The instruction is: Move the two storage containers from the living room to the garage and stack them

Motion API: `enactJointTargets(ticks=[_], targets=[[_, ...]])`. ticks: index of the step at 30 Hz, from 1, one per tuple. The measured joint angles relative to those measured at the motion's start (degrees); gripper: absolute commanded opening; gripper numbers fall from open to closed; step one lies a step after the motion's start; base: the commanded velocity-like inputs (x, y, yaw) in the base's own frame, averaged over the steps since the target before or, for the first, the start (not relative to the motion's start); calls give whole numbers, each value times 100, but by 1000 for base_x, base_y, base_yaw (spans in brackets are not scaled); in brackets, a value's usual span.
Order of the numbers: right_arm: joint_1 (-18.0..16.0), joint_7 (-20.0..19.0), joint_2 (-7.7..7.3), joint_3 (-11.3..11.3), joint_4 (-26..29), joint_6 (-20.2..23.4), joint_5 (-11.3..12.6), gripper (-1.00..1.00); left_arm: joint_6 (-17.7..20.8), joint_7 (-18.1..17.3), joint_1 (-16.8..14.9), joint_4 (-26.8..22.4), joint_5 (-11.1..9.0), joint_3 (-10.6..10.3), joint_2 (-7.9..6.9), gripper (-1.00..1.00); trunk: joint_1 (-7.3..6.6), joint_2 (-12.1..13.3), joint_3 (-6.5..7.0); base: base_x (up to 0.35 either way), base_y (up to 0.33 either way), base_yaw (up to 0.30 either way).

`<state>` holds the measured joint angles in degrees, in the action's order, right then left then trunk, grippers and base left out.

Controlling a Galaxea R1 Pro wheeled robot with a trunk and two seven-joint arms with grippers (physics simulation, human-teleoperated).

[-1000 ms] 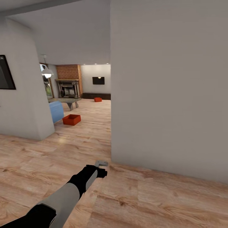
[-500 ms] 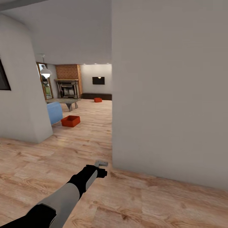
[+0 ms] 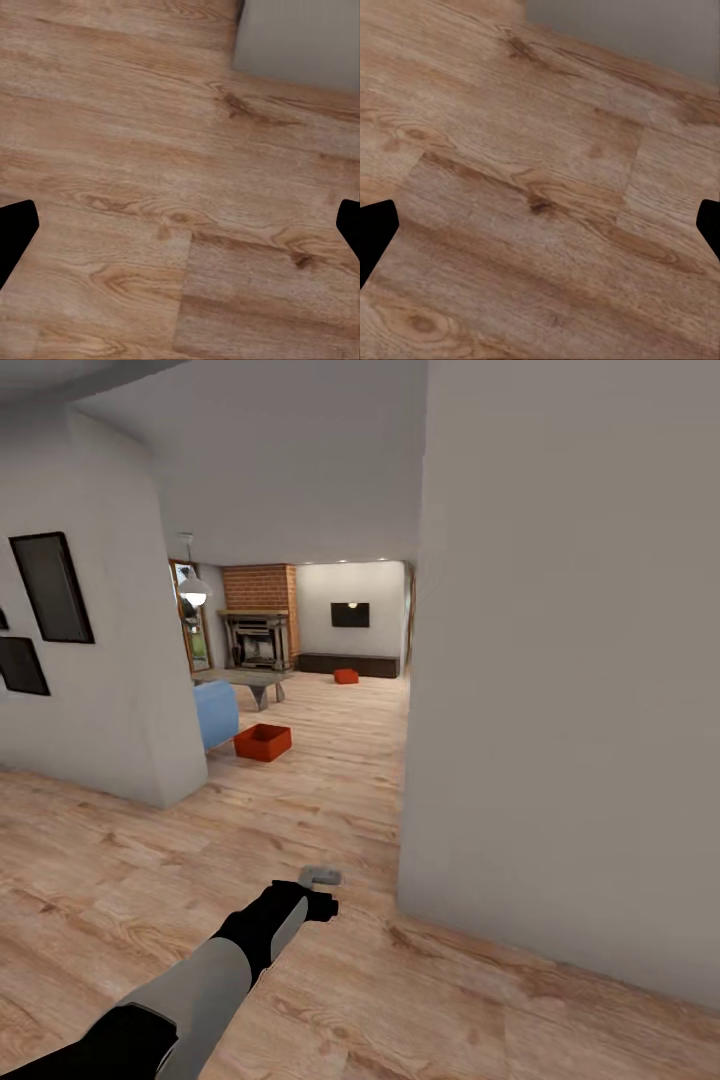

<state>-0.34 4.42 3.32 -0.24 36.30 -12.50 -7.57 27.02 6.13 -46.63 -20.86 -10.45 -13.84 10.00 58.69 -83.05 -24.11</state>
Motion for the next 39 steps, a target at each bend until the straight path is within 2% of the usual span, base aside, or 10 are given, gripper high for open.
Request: enactJointTargets(ticks=[9,39], targets=[[0,2,0,0,0,1,0,100,0,-1,0,0,0,-3,0,100,0,0,0,319,128,277],[0,-5,0,3,0,1,0,100,1,-1,1,0,8,-6,0,100,0,0,0,335,3,270]])
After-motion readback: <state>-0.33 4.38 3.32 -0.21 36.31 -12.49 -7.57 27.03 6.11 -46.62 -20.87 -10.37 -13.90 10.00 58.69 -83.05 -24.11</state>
